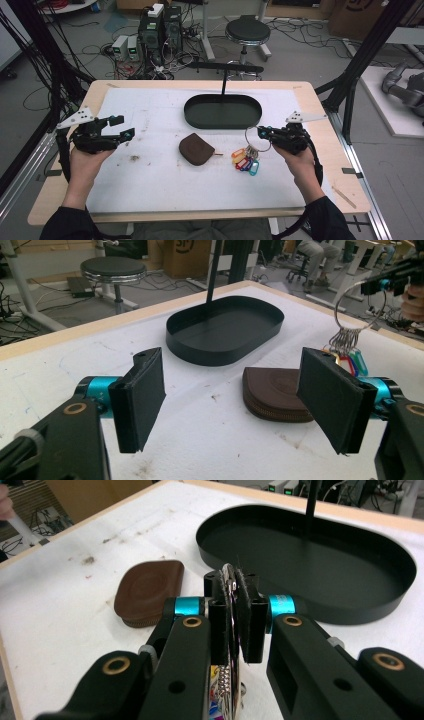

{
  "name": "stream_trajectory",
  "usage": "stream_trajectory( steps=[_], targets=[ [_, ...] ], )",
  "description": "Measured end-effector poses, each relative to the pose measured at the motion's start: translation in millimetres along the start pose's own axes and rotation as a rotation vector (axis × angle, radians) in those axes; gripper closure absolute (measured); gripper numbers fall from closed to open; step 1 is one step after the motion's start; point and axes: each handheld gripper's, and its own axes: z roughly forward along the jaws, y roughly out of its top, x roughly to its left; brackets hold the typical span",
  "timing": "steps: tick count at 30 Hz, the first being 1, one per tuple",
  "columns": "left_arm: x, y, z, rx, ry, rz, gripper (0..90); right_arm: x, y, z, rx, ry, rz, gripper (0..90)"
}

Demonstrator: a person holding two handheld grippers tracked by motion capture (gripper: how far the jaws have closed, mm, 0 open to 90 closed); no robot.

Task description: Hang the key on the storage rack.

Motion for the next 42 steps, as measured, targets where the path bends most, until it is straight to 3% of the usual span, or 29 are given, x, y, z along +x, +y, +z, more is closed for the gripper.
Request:
stream_trajectory(
  steps=[11,30,42],
  targets=[
    [-1.2,-1.1,-2.3,-0.001,-0.005,0.006,27.3,-1.0,37.2,-10.9,-0.034,0.008,-0.054,85.7],
    [-5.4,-3.1,-5.9,-0.003,-0.016,0.022,27.3,-27.9,104.2,-5.8,-0.088,0.018,-0.125,85.7],
    [-4.2,-8.0,-5.6,0.011,-0.017,0.021,27.3,-36.6,121.8,10.7,-0.080,0.008,-0.159,85.7]
  ],
)
